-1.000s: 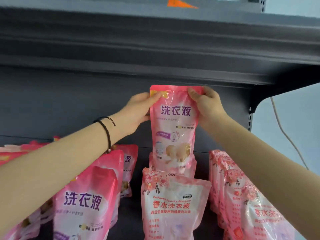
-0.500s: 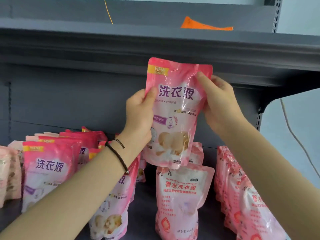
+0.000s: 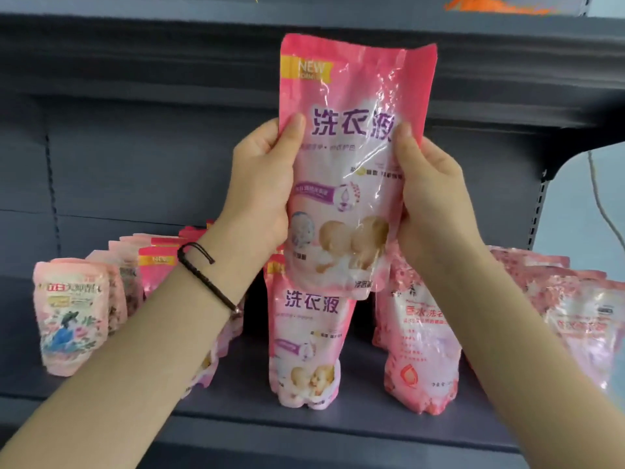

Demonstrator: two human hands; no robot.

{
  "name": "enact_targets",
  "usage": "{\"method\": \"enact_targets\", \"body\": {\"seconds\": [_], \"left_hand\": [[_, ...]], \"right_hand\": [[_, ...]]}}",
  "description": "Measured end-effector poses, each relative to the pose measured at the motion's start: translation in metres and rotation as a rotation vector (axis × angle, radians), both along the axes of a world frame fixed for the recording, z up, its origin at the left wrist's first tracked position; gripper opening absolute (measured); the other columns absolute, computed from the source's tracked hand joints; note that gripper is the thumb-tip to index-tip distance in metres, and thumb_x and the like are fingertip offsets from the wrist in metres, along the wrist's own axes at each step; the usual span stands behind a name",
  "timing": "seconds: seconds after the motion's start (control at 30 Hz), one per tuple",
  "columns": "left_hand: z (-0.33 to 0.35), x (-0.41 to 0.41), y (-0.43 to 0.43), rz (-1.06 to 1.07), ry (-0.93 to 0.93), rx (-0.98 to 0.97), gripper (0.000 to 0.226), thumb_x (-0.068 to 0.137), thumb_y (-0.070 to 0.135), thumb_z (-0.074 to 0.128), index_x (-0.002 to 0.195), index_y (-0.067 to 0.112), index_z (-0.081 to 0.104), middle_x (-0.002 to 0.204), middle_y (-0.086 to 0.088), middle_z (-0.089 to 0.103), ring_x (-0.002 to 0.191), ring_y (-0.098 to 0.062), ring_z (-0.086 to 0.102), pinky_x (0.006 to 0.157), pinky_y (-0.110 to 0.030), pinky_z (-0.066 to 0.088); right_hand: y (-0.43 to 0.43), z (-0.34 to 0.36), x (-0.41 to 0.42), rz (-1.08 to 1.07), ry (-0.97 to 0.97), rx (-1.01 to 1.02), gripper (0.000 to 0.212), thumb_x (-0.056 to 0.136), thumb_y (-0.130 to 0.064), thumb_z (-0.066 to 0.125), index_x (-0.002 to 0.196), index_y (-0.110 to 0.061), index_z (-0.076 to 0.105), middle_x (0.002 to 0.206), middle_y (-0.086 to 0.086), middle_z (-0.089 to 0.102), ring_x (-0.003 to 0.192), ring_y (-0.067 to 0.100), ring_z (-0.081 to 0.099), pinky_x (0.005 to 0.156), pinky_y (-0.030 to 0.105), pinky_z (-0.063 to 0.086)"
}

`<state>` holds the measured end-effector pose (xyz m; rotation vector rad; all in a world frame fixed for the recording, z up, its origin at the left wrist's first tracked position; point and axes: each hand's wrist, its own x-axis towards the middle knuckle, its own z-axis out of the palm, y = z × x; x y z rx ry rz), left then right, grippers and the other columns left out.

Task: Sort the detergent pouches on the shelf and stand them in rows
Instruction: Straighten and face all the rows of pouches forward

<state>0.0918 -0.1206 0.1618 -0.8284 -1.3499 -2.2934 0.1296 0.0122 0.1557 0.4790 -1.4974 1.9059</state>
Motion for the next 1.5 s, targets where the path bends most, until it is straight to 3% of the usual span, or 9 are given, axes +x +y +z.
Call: {"method": "enact_targets", "body": {"seconds": [0.33,0.57,0.67,0.87,1.07,1.17,1.3,1.4,1.5], "left_hand": [[-0.099,-0.020,-0.024,0.042,-0.154,-0.012,0.021,0.095,0.029,0.058,0.089,0.014,0.071,0.098,-0.015,0.072,0.092,-0.026,0.067,0.089,-0.048,0.054],[-0.182,-0.012,-0.026,0.109,-0.024,-0.172,0.049,0.091,0.038,0.061,0.135,0.044,0.040,0.125,0.029,0.057,0.118,0.008,0.052,0.088,-0.008,0.044],[-0.229,-0.004,-0.021,0.069,-0.006,-0.218,0.092,0.081,0.001,0.071,0.145,0.041,0.017,0.141,0.025,0.043,0.129,0.000,0.045,0.097,-0.018,0.045],[-0.253,-0.016,-0.012,-0.116,-0.085,-0.116,0.104,0.073,-0.028,0.058,0.143,0.037,0.018,0.148,0.011,0.036,0.126,-0.013,0.052,0.088,-0.030,0.054],[-0.254,-0.031,-0.004,-0.208,-0.321,-0.150,0.101,0.083,0.010,0.072,0.149,0.043,0.004,0.157,0.005,0.022,0.137,-0.011,0.040,0.095,-0.013,0.044],[-0.244,-0.040,0.002,-0.272,-0.390,-0.313,0.072,0.073,0.056,0.065,0.136,0.025,0.053,0.138,-0.015,0.054,0.114,-0.029,0.062,0.073,-0.026,0.058],[-0.250,-0.047,-0.001,-0.268,-0.393,-0.341,0.063,0.077,0.056,0.067,0.131,0.025,0.060,0.133,-0.015,0.059,0.116,-0.025,0.062,0.091,-0.037,0.054],[-0.263,-0.066,0.003,-0.073,-0.390,-0.347,0.036,0.093,0.020,0.060,0.128,0.013,0.055,0.093,0.008,0.074,0.081,0.007,0.068,0.070,-0.015,0.055],[-0.255,-0.066,0.002,-0.005,-0.327,-0.559,0.038,0.092,0.040,0.043,0.101,0.020,0.074,0.080,-0.005,0.076,0.074,-0.015,0.073,0.075,-0.032,0.057]], "right_hand": [[-0.045,-0.103,-0.020,-0.211,-0.095,-0.092,0.040,0.097,-0.039,0.052,0.086,-0.001,0.058,0.083,0.013,0.055,0.073,0.027,0.048,0.061,0.042,0.042],[-0.045,-0.152,-0.038,-0.330,-0.083,-0.057,0.043,0.098,-0.041,0.050,0.071,-0.007,0.049,0.070,0.008,0.048,0.065,0.021,0.041,0.060,0.038,0.037],[-0.045,-0.163,-0.045,-0.301,-0.099,-0.079,0.044,0.098,-0.039,0.048,0.071,-0.004,0.045,0.071,0.010,0.045,0.066,0.023,0.039,0.062,0.039,0.035],[-0.050,-0.176,-0.053,-0.399,-0.046,-0.011,0.041,0.100,-0.030,0.045,0.062,-0.018,0.040,0.058,-0.006,0.037,0.054,0.007,0.032,0.051,0.017,0.031],[-0.038,-0.194,-0.069,-0.481,-0.130,0.017,0.037,0.098,-0.037,0.040,0.068,-0.015,0.044,0.060,-0.009,0.043,0.055,0.007,0.038,0.052,0.017,0.036],[-0.028,-0.200,-0.072,-0.507,-0.171,0.056,0.043,0.092,-0.044,0.037,0.076,-0.006,0.047,0.062,-0.006,0.045,0.059,0.010,0.042,0.057,0.026,0.039],[-0.020,-0.218,-0.062,-0.425,-0.222,0.199,0.016,0.092,-0.034,0.054,0.106,-0.026,0.056,0.092,-0.008,0.066,0.089,0.013,0.064,0.078,0.034,0.055],[-0.020,-0.247,-0.050,-0.484,-0.276,0.346,0.086,0.071,-0.046,0.077,0.142,-0.028,0.033,0.139,-0.005,0.045,0.128,0.019,0.046,0.103,0.045,0.044],[-0.017,-0.259,-0.048,-0.322,-0.375,0.302,0.117,0.057,-0.025,0.088,0.144,-0.045,0.012,0.156,-0.009,0.020,0.144,0.013,0.025,0.114,0.049,0.031]]}}
